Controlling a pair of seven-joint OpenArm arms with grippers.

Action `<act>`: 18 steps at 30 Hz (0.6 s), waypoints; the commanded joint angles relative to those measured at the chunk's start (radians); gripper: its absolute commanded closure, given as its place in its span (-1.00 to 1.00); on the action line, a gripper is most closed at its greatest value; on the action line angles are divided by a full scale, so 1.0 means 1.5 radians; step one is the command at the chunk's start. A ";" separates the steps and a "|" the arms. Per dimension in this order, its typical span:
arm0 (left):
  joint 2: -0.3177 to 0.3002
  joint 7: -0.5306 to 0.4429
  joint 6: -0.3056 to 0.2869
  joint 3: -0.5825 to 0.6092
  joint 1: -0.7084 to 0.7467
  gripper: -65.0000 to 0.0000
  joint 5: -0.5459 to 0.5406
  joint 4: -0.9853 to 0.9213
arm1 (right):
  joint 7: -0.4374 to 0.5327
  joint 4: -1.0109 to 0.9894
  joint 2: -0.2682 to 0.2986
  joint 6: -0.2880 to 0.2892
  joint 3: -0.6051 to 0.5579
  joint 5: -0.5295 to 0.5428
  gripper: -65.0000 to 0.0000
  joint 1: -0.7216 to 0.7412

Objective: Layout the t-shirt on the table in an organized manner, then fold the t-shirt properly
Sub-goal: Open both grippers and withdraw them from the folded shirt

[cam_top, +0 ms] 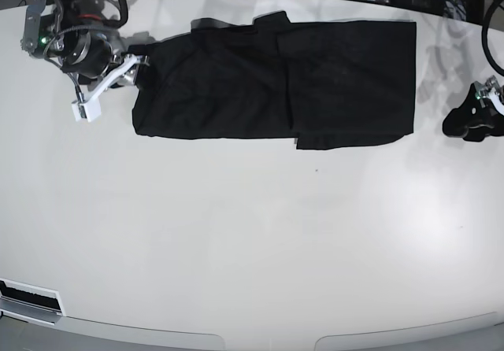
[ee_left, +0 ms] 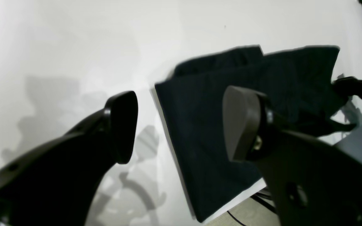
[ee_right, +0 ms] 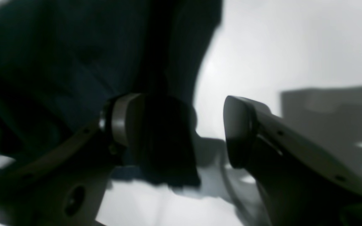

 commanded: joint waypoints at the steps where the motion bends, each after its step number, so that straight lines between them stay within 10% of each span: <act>1: -0.016 -0.010 -0.005 -0.005 -0.004 -0.32 -0.014 0.010 | 0.004 -0.004 0.006 0.017 0.009 0.024 -0.27 0.009; 18: -0.016 -0.010 -0.005 -0.004 -0.002 -0.32 -0.015 0.010 | -0.008 -0.161 0.006 0.104 0.012 0.135 -0.27 0.058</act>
